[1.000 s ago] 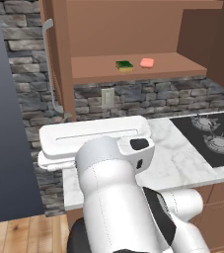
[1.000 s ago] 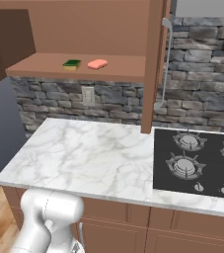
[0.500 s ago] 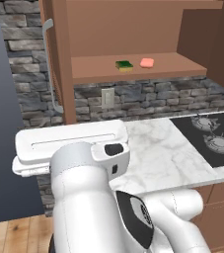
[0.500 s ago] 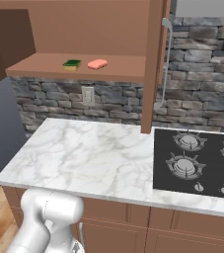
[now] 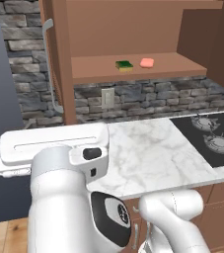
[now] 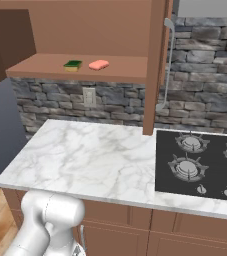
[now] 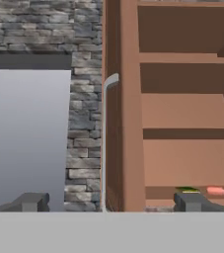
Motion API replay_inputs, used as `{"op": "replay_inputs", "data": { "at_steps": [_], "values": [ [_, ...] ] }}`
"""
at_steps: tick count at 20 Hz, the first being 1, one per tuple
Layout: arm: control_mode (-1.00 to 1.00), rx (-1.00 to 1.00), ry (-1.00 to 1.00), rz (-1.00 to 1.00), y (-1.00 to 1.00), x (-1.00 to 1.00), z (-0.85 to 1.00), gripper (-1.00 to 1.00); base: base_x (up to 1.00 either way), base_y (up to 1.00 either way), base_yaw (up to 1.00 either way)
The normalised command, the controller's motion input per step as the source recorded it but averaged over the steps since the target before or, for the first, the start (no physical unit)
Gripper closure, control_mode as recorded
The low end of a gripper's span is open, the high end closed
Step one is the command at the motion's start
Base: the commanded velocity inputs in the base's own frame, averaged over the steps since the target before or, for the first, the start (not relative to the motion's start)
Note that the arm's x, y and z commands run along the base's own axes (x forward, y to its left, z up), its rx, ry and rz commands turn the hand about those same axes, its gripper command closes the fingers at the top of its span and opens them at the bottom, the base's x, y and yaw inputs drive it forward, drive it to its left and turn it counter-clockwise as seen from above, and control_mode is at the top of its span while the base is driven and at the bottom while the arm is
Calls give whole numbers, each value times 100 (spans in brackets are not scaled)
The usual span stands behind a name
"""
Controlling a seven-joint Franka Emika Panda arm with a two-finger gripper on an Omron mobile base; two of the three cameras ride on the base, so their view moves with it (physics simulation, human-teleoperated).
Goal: Pick up the bar soap and sponge from the sink, and place them back in the cabinet, and close the cabinet doors.
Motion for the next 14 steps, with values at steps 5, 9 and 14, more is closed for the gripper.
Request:
{"op": "replay_inputs", "data": {
  "at_steps": [5, 9, 14],
  "values": [
    [-100, 0, -7, -11, 7, 22, -15, -100, 0, 0, 0],
    [-100, 0, -3, -11, 6, 19, -17, -100, 0, 0, 0],
    [-100, 0, -1, -10, 9, 21, -8, -100, 0, 0, 0]
  ]
}}
